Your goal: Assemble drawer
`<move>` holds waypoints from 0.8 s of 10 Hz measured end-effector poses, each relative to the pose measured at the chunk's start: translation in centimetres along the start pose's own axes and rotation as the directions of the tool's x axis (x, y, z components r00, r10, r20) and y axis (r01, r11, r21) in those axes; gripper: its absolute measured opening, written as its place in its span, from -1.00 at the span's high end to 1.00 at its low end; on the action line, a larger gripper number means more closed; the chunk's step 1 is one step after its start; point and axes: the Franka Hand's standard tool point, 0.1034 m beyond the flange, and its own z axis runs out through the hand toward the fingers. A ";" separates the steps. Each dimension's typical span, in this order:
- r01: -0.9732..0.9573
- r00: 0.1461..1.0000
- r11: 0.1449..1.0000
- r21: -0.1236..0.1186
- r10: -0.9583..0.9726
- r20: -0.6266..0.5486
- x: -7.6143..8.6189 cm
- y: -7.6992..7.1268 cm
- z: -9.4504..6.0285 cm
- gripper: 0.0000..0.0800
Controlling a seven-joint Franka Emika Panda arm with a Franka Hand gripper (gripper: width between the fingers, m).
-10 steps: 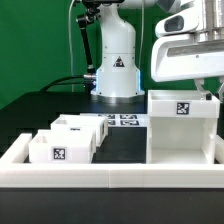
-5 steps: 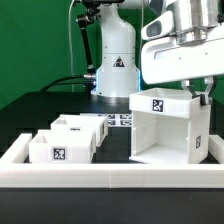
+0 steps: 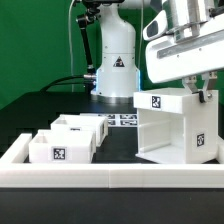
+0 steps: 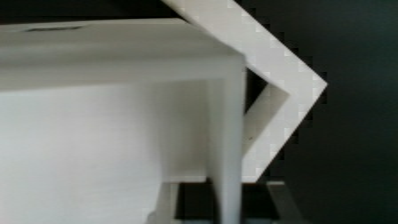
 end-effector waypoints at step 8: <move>-0.391 0.920 0.920 0.042 0.389 0.036 1.2 -1.4 0.4 0.86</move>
Offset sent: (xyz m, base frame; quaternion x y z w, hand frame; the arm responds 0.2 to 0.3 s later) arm 0.0269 -0.0104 -0.0045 -0.0008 0.0094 0.0922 0.9957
